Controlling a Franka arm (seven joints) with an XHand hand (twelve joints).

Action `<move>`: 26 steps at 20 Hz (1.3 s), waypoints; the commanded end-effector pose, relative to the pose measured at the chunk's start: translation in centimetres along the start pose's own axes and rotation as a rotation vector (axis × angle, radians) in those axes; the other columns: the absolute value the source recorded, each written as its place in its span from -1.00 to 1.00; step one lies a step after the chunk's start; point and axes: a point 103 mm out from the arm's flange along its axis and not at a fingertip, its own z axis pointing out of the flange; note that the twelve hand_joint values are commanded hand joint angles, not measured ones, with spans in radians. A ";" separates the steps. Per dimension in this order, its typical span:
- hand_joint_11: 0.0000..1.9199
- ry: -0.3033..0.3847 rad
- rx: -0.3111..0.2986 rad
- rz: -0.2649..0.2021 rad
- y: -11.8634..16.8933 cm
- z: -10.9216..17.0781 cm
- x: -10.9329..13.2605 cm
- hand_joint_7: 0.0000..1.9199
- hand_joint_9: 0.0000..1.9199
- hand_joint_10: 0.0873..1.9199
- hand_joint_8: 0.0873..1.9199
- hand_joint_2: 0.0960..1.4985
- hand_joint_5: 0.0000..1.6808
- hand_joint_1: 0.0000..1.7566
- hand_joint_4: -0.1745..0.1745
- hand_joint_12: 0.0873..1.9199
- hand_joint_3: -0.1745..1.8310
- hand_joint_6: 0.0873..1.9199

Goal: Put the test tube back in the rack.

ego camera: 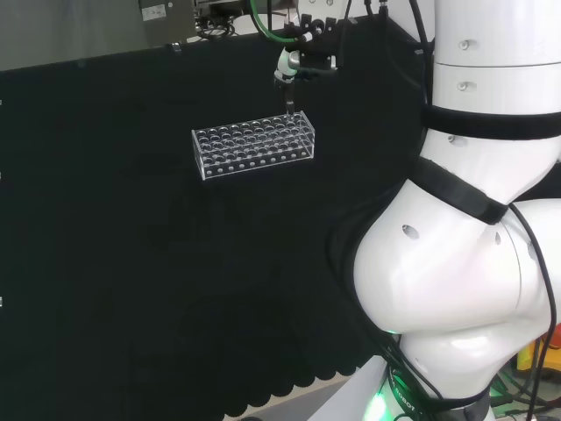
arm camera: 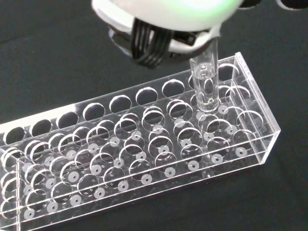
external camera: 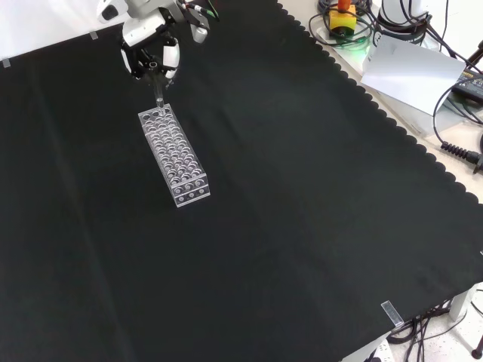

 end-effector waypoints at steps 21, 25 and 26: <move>0.20 0.000 0.031 0.006 1.8 1.3 -0.3 0.79 0.69 -0.59 -0.64 -0.16 0.56 0.39 -1.00 -0.09 -0.24 -0.49; 0.20 0.002 0.038 0.009 2.1 2.0 -0.8 0.79 0.69 -0.59 -0.64 -0.16 0.56 0.39 -1.00 -0.09 -0.24 -0.49; 0.20 0.002 0.039 0.010 2.2 2.2 -0.8 0.79 0.69 -0.59 -0.64 -0.16 0.56 0.39 -1.00 -0.09 -0.24 -0.49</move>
